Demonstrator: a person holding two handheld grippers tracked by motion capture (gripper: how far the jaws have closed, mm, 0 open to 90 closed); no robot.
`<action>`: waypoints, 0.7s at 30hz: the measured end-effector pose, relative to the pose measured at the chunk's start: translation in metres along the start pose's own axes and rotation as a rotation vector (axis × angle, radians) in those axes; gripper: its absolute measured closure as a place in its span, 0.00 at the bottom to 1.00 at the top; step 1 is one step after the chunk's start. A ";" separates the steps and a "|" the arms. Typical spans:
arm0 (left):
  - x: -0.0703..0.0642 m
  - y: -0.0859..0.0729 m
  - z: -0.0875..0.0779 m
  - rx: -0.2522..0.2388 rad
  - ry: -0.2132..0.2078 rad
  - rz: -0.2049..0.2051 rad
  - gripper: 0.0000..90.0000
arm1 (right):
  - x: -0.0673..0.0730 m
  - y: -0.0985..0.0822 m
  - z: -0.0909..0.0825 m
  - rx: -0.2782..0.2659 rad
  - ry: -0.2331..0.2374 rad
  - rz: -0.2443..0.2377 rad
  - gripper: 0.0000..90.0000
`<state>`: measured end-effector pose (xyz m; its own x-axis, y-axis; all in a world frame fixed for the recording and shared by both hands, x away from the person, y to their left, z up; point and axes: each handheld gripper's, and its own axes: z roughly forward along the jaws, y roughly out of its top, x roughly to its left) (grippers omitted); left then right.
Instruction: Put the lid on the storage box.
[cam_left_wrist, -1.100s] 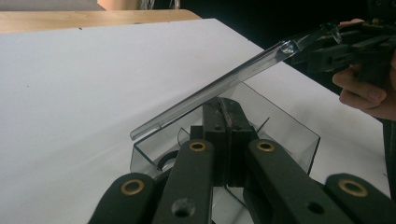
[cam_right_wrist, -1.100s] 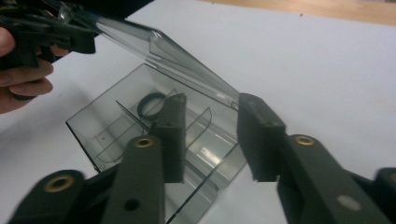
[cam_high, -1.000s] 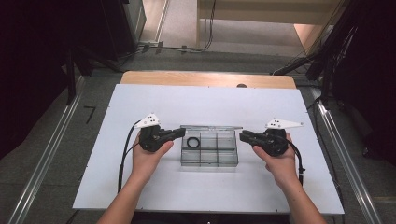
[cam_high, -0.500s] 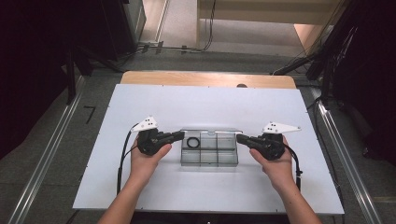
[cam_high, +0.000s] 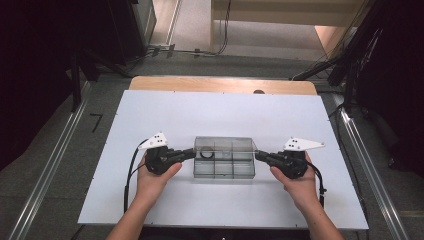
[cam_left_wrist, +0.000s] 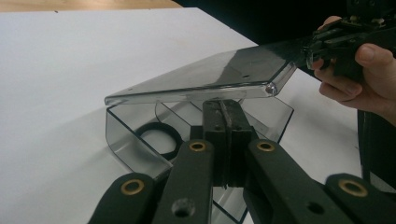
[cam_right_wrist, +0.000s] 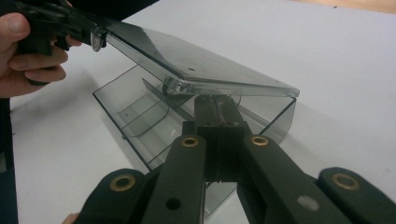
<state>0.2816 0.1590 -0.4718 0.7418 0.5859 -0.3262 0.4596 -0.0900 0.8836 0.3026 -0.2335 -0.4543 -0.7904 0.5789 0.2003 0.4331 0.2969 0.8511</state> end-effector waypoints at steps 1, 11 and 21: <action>-0.001 -0.001 0.000 0.000 0.002 -0.001 1.00 | 0.000 -0.001 0.000 0.001 0.001 -0.004 0.98; -0.001 -0.012 -0.003 0.041 0.005 0.001 1.00 | 0.004 -0.010 0.001 0.040 0.006 -0.030 0.98; 0.001 -0.019 -0.001 0.103 0.007 -0.006 1.00 | -0.002 -0.020 0.006 0.083 0.011 -0.040 0.98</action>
<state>0.2733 0.1624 -0.4883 0.7358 0.5921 -0.3286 0.5120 -0.1689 0.8422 0.2979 -0.2357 -0.4743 -0.8121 0.5574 0.1725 0.4351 0.3816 0.8155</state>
